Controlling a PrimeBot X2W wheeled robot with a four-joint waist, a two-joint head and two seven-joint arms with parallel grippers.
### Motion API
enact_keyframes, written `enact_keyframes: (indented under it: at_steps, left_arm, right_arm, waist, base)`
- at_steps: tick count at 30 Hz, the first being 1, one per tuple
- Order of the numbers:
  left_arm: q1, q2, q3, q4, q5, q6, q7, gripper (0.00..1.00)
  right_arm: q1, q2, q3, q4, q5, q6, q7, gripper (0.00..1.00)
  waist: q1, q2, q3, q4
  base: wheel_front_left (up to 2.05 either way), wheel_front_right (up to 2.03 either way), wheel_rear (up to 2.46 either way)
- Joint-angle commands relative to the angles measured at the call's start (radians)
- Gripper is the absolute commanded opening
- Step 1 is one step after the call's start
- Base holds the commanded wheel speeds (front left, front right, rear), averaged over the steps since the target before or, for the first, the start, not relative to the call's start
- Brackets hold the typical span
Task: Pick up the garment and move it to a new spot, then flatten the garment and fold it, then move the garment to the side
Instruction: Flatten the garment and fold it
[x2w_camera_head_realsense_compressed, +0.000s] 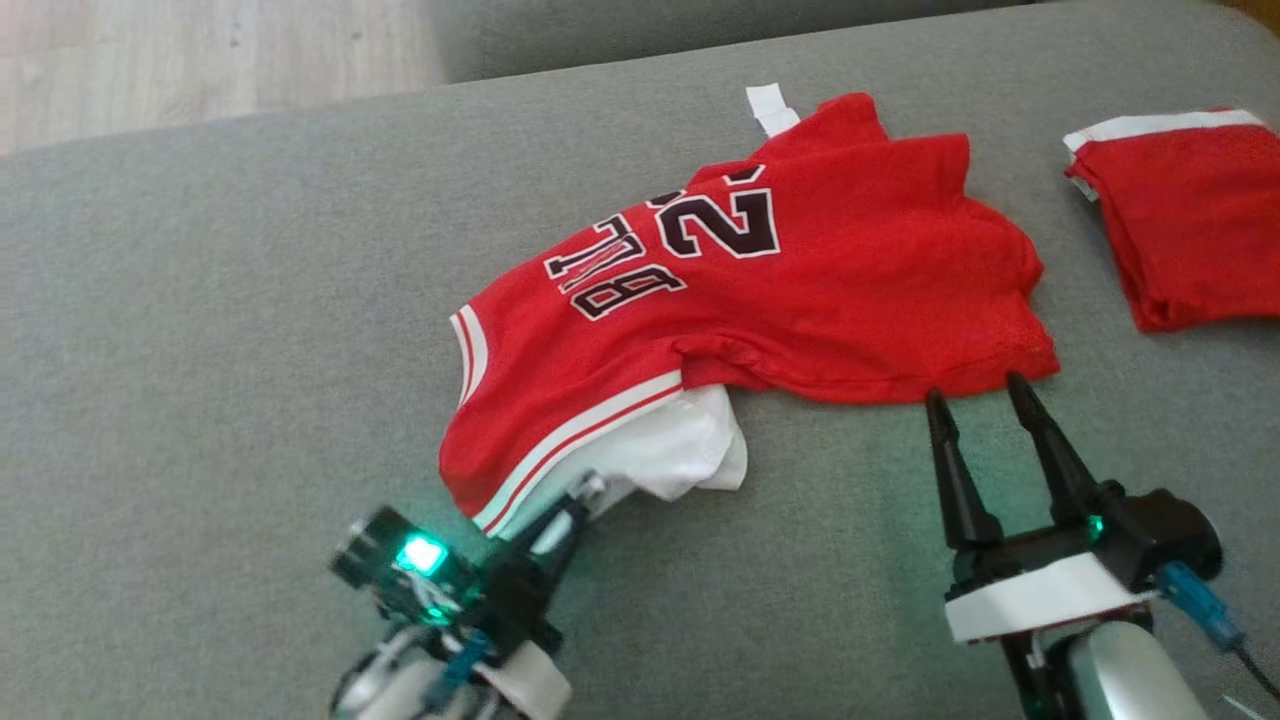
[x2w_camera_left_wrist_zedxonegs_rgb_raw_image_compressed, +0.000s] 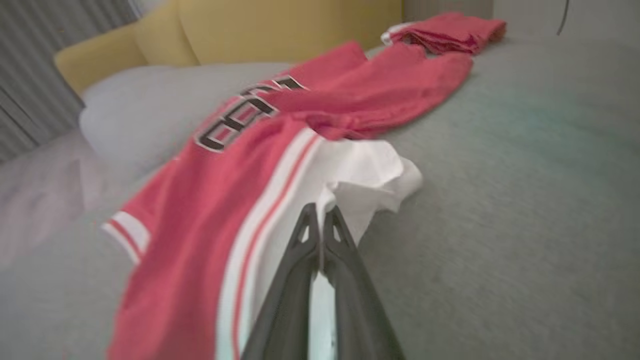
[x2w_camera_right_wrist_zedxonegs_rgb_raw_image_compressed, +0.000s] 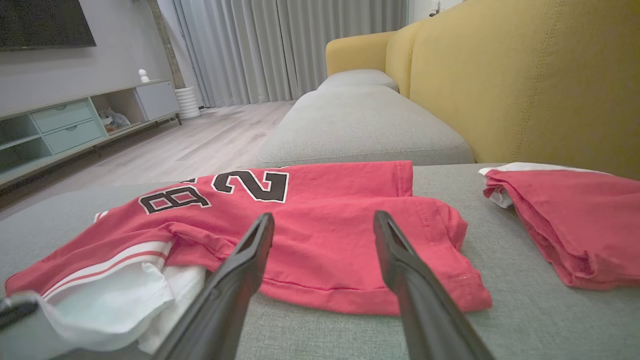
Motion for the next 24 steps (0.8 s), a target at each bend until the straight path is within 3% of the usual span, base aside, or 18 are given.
enact_keyframes:
  at_steps: [1, 5, 15, 24]
  left_arm:
    - [0.005, 0.044, 0.073, -0.092, -0.017, 0.037, -0.018, 0.0]
    - [0.027, 0.108, 0.15, -0.238, -0.034, 0.099, -0.025, 0.0]
    - [0.049, 0.226, 0.297, -0.413, -0.055, 0.188, -0.028, 0.0]
    - [0.07, 0.283, 0.352, -0.474, -0.07, 0.216, -0.012, 0.0]
  right_arm:
    - [-0.003, -0.026, 0.009, -0.019, 0.007, -0.001, -0.003, 1.0]
    - [0.001, -0.043, -0.008, -0.002, 0.029, -0.001, -0.003, 1.0]
    - [-0.038, -0.13, -0.031, 0.105, 0.081, -0.001, -0.003, 1.0]
    - [-0.088, -0.201, 0.078, 0.208, 0.236, -0.001, -0.002, 1.0]
  waist:
    - [0.0, 0.0, -0.006, 0.012]
    - [0.0, 0.0, -0.005, 0.027]
    - [0.0, 0.0, 0.016, 0.037]
    - [0.0, 0.0, 0.029, 0.048]
  base:
    - [0.0, 0.0, 0.0]
    - [0.0, 0.0, 0.0]
    - [0.0, 0.0, 0.0]
    - [0.0, 0.0, 0.0]
